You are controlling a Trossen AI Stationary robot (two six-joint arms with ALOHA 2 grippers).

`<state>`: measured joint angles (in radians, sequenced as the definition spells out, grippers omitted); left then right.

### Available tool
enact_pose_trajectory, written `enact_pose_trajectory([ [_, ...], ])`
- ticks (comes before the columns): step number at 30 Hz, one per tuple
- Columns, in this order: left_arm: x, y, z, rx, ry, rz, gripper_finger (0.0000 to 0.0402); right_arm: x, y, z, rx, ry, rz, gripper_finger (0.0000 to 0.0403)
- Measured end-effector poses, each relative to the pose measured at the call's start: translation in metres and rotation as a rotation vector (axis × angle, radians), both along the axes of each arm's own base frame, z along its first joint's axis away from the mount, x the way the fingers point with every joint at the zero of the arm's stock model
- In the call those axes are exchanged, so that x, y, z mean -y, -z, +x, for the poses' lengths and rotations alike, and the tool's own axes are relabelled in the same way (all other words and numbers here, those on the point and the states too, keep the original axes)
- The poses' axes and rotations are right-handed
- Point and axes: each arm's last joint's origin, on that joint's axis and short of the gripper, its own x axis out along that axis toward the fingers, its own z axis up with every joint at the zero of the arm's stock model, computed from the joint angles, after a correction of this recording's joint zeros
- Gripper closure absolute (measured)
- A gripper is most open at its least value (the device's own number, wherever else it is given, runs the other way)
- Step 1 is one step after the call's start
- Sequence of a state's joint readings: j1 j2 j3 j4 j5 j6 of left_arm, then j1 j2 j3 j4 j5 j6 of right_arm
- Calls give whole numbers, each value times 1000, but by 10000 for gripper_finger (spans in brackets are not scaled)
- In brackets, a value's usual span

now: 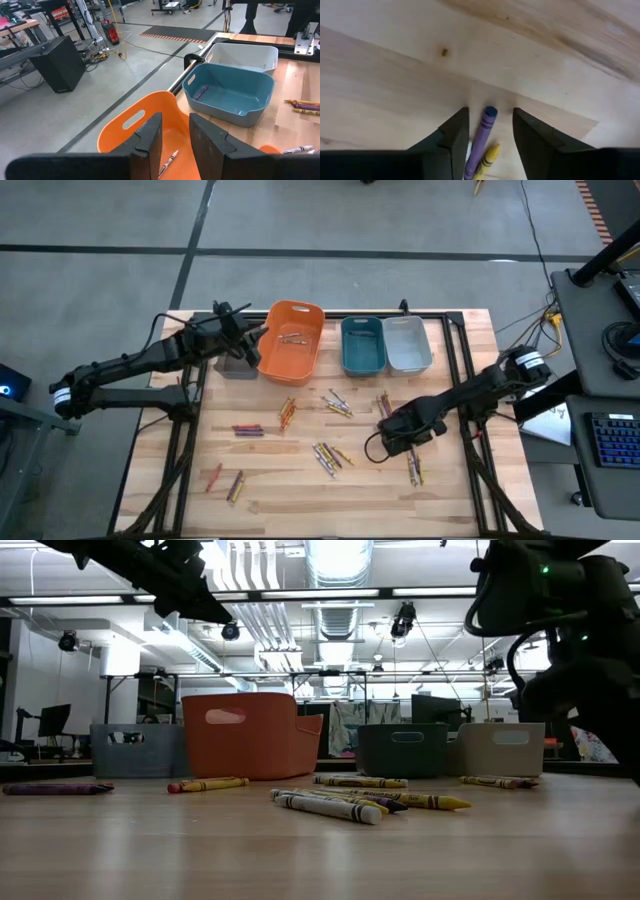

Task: Sort crayons
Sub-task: Put the purple crayon into the blue bin

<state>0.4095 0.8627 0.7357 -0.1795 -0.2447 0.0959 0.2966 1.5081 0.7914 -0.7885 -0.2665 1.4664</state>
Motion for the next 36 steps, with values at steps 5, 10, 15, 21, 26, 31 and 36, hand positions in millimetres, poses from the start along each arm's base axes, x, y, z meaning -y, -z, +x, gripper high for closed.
enact_pose_trajectory([
  [5, 0, 0, 0, 0, 0, 0, 322, -1, 4, 2, -2, 0, 3, 284],
  [10, 0, 0, 0, 0, 0, 0, 322, -1, 5, 3, 0, 1, 3, 308],
  [15, 0, 0, 0, 0, 0, 0, 322, -1, 5, 3, -1, 15, 2, 339],
  [21, 0, 0, 0, 0, 0, 0, 322, -1, 5, 4, 4, 18, 1, 362],
  [26, 0, 0, 0, 0, 0, 0, 322, 1, 4, 5, 25, 35, -15, 365],
  [31, 0, 0, 0, 1, 0, 0, 322, 10, 0, 11, 66, 44, -74, 365],
  [36, 0, 0, 0, 1, 0, 0, 322, 18, -7, 20, 133, -7, -153, 365],
])
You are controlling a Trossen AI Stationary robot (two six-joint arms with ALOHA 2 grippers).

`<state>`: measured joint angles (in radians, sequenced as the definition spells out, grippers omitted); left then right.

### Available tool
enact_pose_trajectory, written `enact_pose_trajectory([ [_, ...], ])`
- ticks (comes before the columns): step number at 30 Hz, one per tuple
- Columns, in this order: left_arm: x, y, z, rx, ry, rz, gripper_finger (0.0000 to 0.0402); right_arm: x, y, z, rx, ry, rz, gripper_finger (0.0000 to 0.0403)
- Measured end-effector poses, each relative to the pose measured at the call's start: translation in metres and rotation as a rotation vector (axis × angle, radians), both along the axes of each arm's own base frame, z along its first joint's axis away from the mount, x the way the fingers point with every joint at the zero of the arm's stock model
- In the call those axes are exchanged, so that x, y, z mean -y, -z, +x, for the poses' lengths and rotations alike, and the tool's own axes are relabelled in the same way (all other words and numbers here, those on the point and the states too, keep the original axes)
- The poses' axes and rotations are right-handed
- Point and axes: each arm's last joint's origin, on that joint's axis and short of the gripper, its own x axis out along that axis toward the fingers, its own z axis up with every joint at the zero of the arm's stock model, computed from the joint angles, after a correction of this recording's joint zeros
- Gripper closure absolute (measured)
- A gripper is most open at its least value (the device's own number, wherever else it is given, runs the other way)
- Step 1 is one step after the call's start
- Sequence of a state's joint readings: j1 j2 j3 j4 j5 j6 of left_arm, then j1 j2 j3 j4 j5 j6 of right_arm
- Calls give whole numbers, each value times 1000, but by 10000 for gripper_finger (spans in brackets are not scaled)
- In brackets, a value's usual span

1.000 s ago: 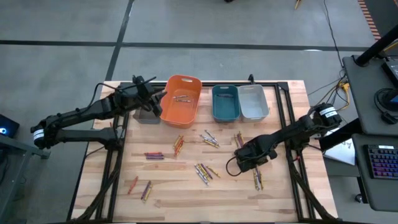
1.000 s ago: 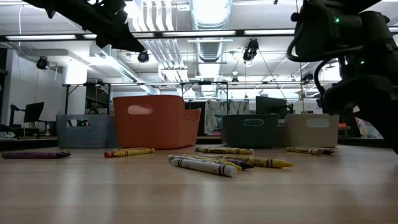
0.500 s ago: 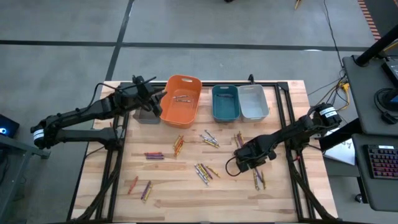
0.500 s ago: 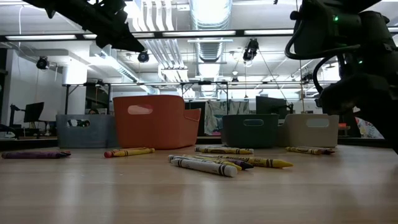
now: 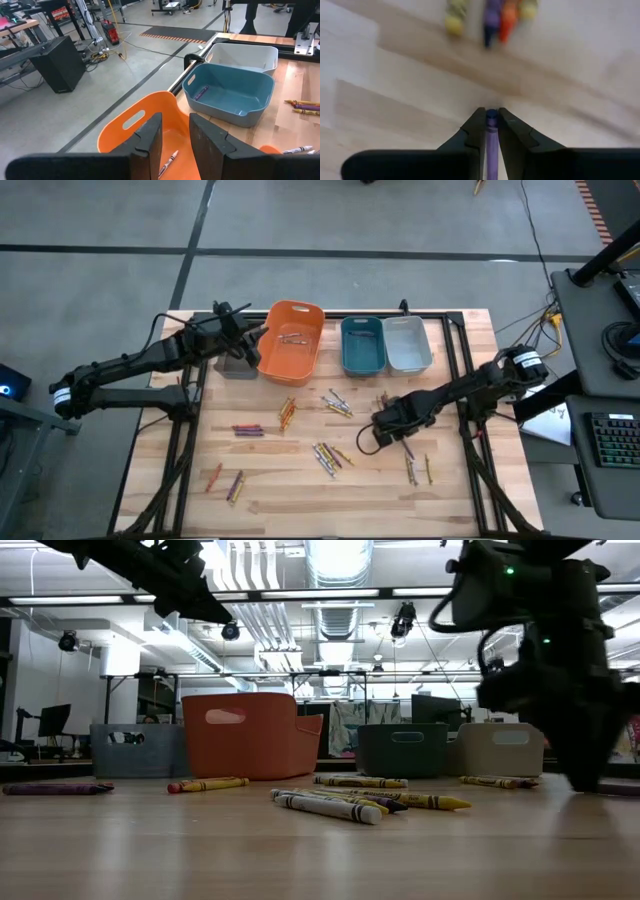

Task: Sort crayons
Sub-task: Put the purple crayon into the blue bin

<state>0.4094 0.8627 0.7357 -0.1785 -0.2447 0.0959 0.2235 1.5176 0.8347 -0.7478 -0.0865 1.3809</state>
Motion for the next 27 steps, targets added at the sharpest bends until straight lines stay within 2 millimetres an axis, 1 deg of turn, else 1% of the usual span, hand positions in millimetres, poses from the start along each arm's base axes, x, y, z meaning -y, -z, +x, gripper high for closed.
enact_pose_trajectory([
  [5, 0, 0, 0, 5, -1, -2, 322, 8, -16, 8, 85, -51, -34, 365],
  [8, 0, 0, 0, 8, -3, -6, 322, 16, -31, 12, 153, -71, -81, 365],
  [15, 0, -1, 0, 17, -2, -2, 322, 45, -74, 19, 328, -112, -290, 365],
  [18, 0, -1, 0, 18, -2, -2, 322, 57, -89, 20, 376, -139, -335, 365],
  [20, 0, -1, 0, 17, -3, -4, 322, 61, -94, 19, 392, -150, -290, 365],
  [23, 0, -1, 0, 18, -5, -12, 322, 60, -92, 17, 402, -170, -132, 365],
  [25, 0, 0, 0, 17, -7, -19, 322, 53, -86, 19, 372, -183, -45, 364],
  [27, 0, 0, 1, 16, -7, -20, 322, 44, -75, 21, 308, -204, 17, 357],
])
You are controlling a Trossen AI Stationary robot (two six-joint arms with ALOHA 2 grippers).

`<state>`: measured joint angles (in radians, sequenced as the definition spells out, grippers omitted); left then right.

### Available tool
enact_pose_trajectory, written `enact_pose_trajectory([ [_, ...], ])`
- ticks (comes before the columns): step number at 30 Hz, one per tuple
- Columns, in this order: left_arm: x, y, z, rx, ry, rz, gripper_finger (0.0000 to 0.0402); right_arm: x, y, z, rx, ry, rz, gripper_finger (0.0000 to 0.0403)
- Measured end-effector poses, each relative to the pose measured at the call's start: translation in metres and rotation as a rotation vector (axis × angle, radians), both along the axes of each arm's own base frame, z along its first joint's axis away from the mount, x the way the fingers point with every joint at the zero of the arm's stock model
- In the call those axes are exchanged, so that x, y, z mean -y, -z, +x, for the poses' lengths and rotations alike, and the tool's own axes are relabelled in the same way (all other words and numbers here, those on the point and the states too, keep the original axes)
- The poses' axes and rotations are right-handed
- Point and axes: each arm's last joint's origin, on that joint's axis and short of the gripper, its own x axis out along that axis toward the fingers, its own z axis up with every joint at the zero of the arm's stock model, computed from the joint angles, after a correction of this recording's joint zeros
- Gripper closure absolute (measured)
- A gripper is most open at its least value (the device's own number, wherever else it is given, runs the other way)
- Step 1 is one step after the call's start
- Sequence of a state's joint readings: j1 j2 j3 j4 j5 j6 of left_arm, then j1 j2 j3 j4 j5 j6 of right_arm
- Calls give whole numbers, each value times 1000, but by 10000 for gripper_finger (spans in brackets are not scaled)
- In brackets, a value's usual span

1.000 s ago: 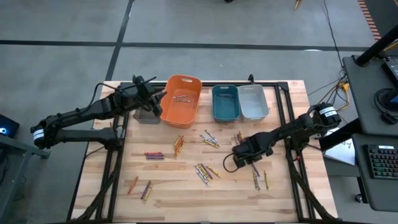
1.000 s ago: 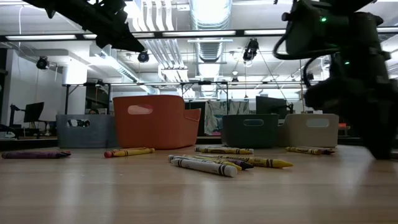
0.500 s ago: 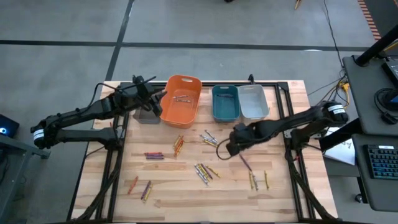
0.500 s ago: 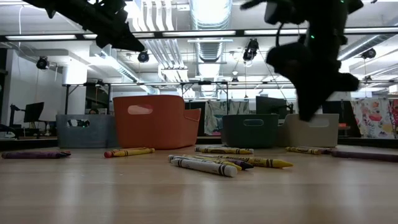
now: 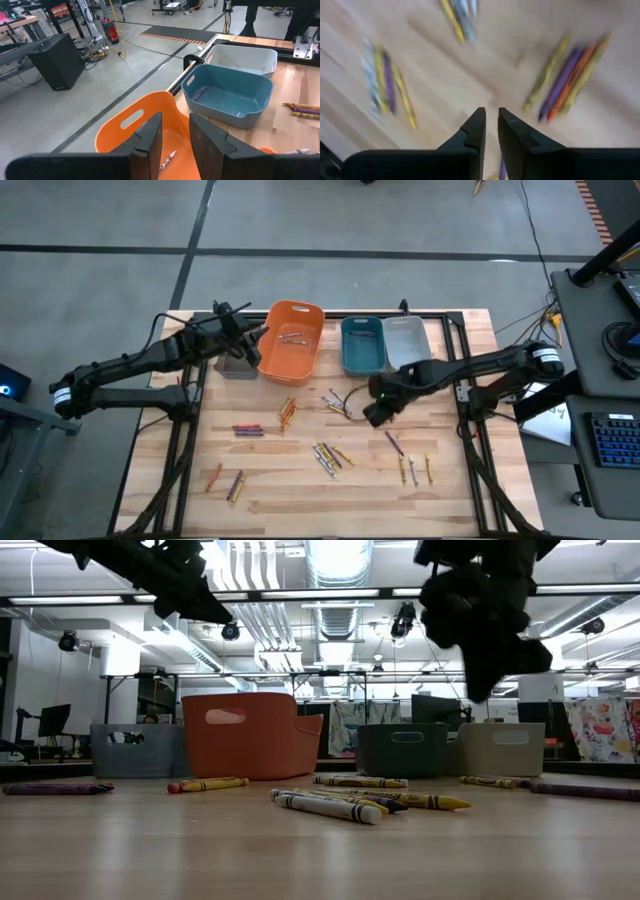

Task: Sort crayons
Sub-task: Put the purple crayon into the blue bin

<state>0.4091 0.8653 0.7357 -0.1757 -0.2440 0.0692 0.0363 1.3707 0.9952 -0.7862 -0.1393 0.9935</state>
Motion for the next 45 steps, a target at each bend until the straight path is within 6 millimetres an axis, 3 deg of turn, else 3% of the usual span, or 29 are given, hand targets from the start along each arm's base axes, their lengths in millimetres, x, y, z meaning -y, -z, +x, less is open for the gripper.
enact_pose_trajectory([
  [11, -1, 2, 2, -7, 0, -3, 322, -32, 60, 11, -309, -87, 104, 256],
  [19, -1, 2, 3, -6, 0, -2, 322, -33, 79, 17, -350, -124, 73, 228],
  [25, -1, 2, 3, -3, -1, -5, 322, -32, 90, 19, -384, -146, 55, 261],
  [35, -1, 2, 3, -3, -1, -5, 322, -33, 93, 22, -365, -119, 55, 381],
  [41, -1, 2, 3, -4, -1, -4, 322, -32, 86, 21, -335, -127, 46, 388],
  [45, -1, 2, 3, -4, 0, -3, 322, -26, 71, 18, -276, -114, 5, 391],
])
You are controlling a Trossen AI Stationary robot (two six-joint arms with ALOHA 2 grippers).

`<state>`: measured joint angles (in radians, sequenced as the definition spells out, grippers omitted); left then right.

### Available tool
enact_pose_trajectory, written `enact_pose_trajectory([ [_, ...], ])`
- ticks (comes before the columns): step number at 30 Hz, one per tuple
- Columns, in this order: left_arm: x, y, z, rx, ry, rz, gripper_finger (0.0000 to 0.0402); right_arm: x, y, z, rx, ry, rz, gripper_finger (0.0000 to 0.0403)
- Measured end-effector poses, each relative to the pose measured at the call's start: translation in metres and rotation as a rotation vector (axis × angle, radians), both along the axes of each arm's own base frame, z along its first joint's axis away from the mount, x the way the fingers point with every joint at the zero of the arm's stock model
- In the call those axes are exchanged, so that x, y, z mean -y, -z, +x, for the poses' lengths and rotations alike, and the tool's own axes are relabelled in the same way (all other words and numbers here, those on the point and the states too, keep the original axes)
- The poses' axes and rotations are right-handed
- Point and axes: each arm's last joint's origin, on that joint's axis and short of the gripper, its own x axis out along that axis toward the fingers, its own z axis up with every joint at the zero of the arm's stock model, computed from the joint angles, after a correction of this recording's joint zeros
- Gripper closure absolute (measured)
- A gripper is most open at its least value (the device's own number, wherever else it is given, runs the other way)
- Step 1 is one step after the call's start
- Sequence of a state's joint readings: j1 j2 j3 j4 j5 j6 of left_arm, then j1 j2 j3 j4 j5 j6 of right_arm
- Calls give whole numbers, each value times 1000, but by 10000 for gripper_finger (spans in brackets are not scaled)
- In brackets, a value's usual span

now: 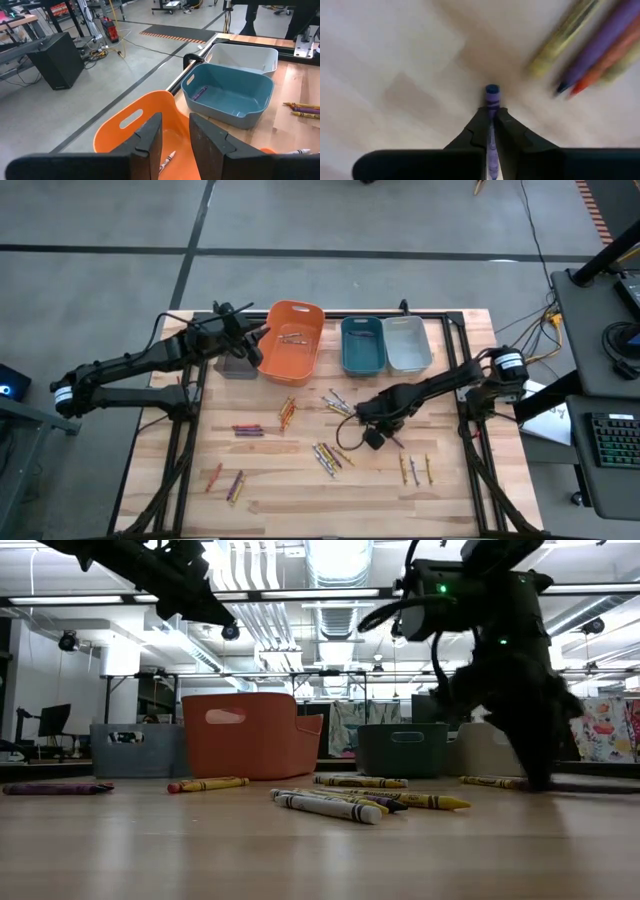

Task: Sort crayons
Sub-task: Put the purple crayon into the blue bin

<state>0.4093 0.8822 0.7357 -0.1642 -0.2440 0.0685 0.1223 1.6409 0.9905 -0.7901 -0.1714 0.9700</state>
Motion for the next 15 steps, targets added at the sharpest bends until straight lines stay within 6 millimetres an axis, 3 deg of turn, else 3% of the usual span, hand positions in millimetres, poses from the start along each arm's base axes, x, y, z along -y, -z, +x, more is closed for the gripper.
enact_pose_trajectory([
  [6, 0, 0, 0, -1, 0, 0, 322, 15, -37, -8, 147, 29, -25, 391],
  [15, 0, 0, 0, -1, 0, 0, 322, 57, -105, -17, 568, 69, -236, 391],
])
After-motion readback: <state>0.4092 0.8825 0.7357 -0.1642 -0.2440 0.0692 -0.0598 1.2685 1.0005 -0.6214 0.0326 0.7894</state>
